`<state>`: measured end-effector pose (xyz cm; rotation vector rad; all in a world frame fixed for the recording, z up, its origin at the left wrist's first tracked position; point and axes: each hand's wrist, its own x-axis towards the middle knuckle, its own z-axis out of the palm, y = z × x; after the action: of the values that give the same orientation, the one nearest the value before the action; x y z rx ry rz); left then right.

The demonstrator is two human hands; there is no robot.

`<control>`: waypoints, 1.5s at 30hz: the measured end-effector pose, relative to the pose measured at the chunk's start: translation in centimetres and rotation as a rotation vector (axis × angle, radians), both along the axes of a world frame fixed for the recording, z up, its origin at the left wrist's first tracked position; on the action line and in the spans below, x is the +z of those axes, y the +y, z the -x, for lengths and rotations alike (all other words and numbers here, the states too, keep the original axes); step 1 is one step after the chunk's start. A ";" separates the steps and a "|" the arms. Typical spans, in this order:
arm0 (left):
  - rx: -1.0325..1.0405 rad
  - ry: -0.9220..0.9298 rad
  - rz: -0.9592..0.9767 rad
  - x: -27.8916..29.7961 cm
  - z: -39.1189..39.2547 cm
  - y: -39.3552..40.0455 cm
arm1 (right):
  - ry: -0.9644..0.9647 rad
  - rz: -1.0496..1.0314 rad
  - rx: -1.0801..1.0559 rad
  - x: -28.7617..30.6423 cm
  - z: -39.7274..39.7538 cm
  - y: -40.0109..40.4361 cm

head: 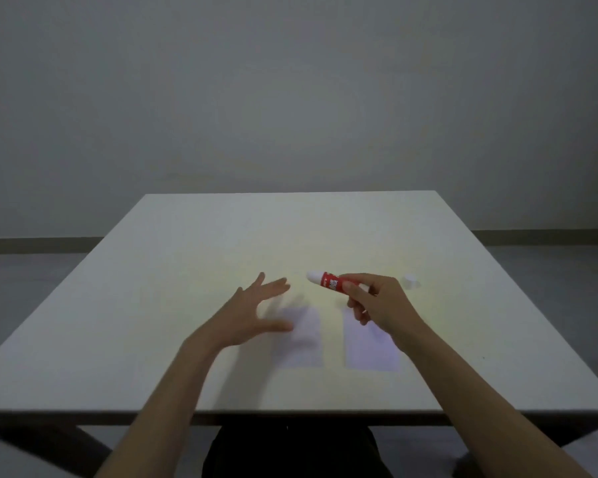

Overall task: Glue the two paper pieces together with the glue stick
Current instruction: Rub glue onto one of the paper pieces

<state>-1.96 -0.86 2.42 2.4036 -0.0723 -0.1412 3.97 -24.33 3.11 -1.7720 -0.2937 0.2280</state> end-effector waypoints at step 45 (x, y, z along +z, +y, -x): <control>-0.125 0.179 -0.382 -4.7 -1.1 2.2 | -0.631 0.633 0.509 -1.5 2.8 -1.0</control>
<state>-0.83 1.30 -2.25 2.7536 -0.1214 -0.4646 1.18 -25.28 1.58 -2.3400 -1.2433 0.1174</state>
